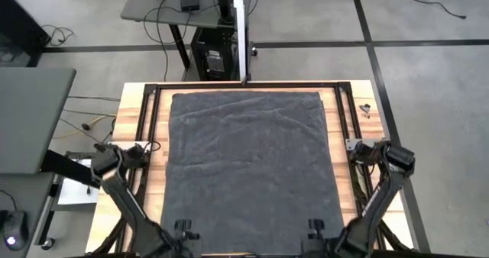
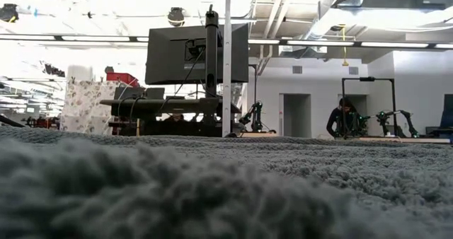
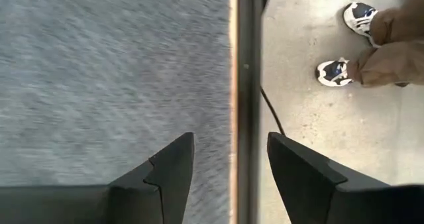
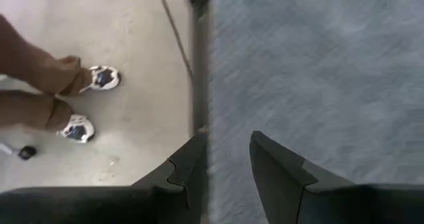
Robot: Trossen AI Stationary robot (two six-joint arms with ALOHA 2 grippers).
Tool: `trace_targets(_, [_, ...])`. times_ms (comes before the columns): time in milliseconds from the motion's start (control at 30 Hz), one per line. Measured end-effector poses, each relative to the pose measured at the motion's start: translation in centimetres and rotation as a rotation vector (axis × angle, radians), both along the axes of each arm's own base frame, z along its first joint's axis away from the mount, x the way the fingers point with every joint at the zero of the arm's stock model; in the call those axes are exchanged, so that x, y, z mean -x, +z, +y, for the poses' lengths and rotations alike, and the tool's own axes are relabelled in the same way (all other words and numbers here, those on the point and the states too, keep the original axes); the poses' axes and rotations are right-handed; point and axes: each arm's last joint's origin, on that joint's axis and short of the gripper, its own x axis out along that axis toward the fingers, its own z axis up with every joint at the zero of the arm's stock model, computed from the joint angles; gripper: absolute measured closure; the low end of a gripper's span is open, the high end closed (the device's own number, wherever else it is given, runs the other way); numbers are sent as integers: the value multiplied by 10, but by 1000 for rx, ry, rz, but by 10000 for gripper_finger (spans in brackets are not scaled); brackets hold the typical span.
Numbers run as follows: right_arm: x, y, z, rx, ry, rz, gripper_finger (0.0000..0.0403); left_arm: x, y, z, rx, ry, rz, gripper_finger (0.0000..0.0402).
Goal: Roll towel
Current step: Fold the black towel
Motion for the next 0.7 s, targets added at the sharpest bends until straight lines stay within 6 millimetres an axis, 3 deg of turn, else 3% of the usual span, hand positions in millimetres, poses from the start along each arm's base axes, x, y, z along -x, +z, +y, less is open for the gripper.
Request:
trace_targets(167, [10,-12,10,-13,-18,47,233,-7,-6,-14,26,50,1,211])
trace_targets(367, [9,-28,12,32,-15,81,156,-3,-22,-14,-56,52,27,199])
trace_targets(700, [13,-52,1,117,-92,182,162,2,-35,-14,-150,36,43,198])
